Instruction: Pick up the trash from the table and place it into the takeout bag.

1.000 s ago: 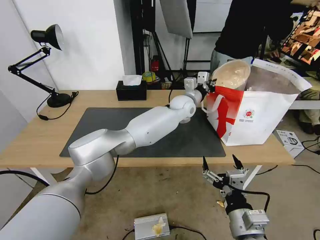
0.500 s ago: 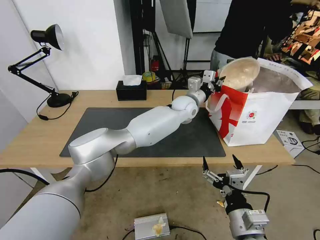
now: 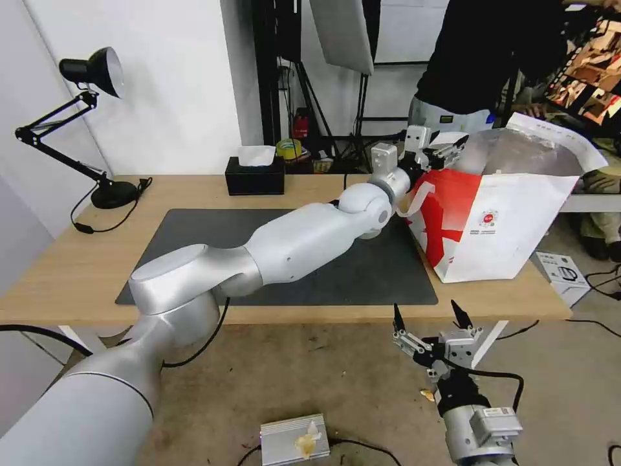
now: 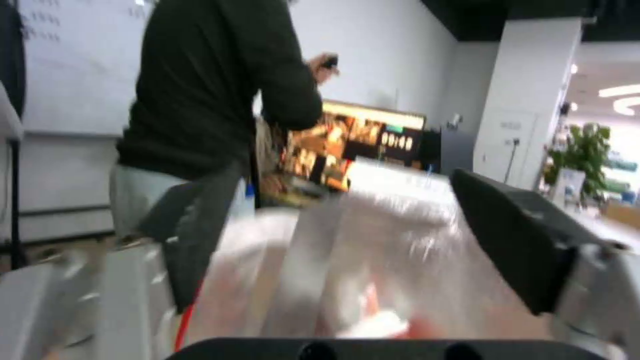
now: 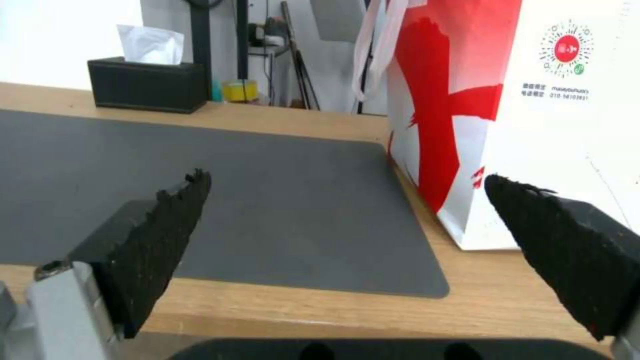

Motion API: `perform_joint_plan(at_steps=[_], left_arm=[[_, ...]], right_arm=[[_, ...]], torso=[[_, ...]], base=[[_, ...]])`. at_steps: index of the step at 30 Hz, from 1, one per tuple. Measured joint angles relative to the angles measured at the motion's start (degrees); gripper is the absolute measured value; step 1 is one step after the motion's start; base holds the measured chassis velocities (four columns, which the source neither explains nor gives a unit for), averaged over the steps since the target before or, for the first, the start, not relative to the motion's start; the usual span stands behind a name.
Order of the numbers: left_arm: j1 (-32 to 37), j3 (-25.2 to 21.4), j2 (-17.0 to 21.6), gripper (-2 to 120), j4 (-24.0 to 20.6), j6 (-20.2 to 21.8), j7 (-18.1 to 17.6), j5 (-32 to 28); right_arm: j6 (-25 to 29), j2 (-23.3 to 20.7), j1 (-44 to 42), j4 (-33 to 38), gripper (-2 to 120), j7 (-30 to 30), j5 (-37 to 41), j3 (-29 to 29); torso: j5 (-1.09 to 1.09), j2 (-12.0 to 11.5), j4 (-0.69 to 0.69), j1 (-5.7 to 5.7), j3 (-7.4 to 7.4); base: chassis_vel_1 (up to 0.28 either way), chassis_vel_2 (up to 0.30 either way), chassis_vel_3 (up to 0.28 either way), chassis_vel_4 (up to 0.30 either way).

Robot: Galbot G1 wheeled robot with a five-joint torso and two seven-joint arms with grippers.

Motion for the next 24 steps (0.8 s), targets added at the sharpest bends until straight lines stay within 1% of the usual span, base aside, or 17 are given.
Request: perform_joint_plan(at_steps=[1, 2, 3, 5, 6, 7, 8, 10, 11, 13, 14, 15, 16, 20, 21, 23, 24], left_arm=[[-0.2, -0.6, 0.5, 95, -2.0, -0.3, -1.9, 0.3], [-0.2, -0.6, 0.5, 95, -2.0, -0.3, -1.9, 0.3], [-0.2, -1.2, 1.1, 99, -3.7, -0.4, -3.8, 0.7], [-0.3, -2.3, 3.1, 99, -6.7, -1.1, -7.1, 1.9], [-0.2, -2.7, 4.6, 100, -8.3, -1.4, -8.1, 2.5], [-0.2, -2.7, 4.6, 100, -8.3, -1.4, -8.1, 2.5], [-0.2, -3.0, 5.5, 100, -9.4, -1.6, -8.8, 2.6], [0.4, -3.7, 8.2, 100, -12.8, -1.9, -11.5, 3.3], [0.4, -3.7, 8.2, 100, -12.8, -1.9, -11.5, 3.3], [1.3, -4.3, 10.6, 100, -15.8, -2.1, -13.3, 4.8], [2.2, -4.7, 12.4, 100, -18.0, -2.4, -14.4, 6.7], [2.6, -4.8, 13.2, 100, -19.0, -2.5, -15.0, 7.6], [2.6, -4.8, 13.2, 100, -19.0, -2.5, -15.0, 7.6], [5.6, -6.1, 18.8, 100, -25.3, -2.7, -18.1, 14.7], [5.6, -6.1, 18.8, 100, -25.3, -2.7, -18.1, 14.7], [6.3, -6.5, 20.4, 100, -26.9, -2.8, -18.5, 16.1], [7.4, -7.2, 22.1, 100, -28.6, -2.8, -19.0, 17.1]], right_arm=[[0.0, 0.0, 0.0, 0.0, 100, 0.0, 0.0, 0.0], [0.0, 0.0, 0.0, 0.0, 100, 0.0, 0.0, 0.0], [0.0, 0.0, 0.0, 0.0, 100, 0.0, 0.0, 0.0], [0.0, 0.0, 0.0, 0.0, 100, 0.0, 0.0, 0.0], [0.0, 0.0, 0.0, 0.0, 100, 0.0, 0.0, 0.0], [0.0, 0.0, 0.0, 0.0, 100, 0.0, 0.0, 0.0], [0.0, 0.0, 0.0, 0.0, 100, 0.0, 0.0, 0.0], [0.0, 0.0, 0.0, 0.0, 100, 0.0, 0.0, 0.0], [0.0, 0.0, 0.0, 0.0, 100, 0.0, 0.0, 0.0], [0.0, 0.0, 0.0, 0.0, 100, 0.0, 0.0, 0.0], [0.0, 0.0, 0.0, 0.0, 100, 0.0, 0.0, 0.0], [0.0, 0.0, 0.0, 0.0, 100, 0.0, 0.0, 0.0], [0.0, 0.0, 0.0, 0.0, 100, 0.0, 0.0, 0.0], [0.0, 0.0, 0.0, 0.0, 100, 0.0, 0.0, 0.0], [0.0, 0.0, 0.0, 0.0, 100, 0.0, 0.0, 0.0], [0.0, 0.0, 0.0, 0.0, 100, 0.0, 0.0, 0.0], [0.0, 0.0, 0.0, 0.0, 100, 0.0, 0.0, 0.0]], torso=[[0.0, 0.0, 0.0, 0.0, 0.0], [0.0, 0.0, 0.0, 0.0, 0.0], [0.0, 0.0, -0.01, 0.0, -0.01], [0.0, 0.0, -0.03, -0.01, -0.01], [0.0, 0.0, -0.01, 0.0, 0.0], [0.0, 0.0, -0.01, 0.0, 0.0], [0.0, 0.0, 0.0, 0.0, 0.0], [-0.02, 0.0, 0.02, 0.0, -0.01], [-0.02, 0.0, 0.02, 0.0, -0.01], [-0.02, 0.0, 0.01, 0.0, 0.0], [-0.02, 0.0, -0.01, 0.0, 0.0], [-0.02, 0.0, -0.01, 0.0, 0.0], [-0.02, 0.0, -0.01, 0.0, 0.0], [-0.03, 0.0, 0.0, -0.01, 0.0], [-0.03, 0.0, 0.0, -0.01, 0.0], [-0.02, 0.0, 0.0, 0.0, 0.0], [-0.02, 0.0, 0.0, 0.0, 0.0]], base=[[0.0, 0.0, 0.0, 0.0], [0.0, 0.0, 0.0, 0.0], [0.0, 0.0, 0.0, 0.0], [0.0, 0.0, 0.0, 0.0], [0.0, 0.0, 0.0, 0.0], [0.0, 0.0, 0.0, 0.0], [0.0, 0.0, 0.0, 0.0], [0.0, 0.0, 0.0, 0.0], [0.0, 0.0, 0.0, 0.0], [0.0, 0.0, 0.0, 0.0], [0.0, 0.0, 0.0, 0.0], [0.0, 0.0, 0.0, 0.0], [0.0, 0.0, 0.0, 0.0], [0.0, 0.0, 0.0, 0.0], [0.0, 0.0, 0.0, 0.0], [0.0, 0.0, 0.0, 0.0], [0.0, 0.0, 0.0, 0.0]])
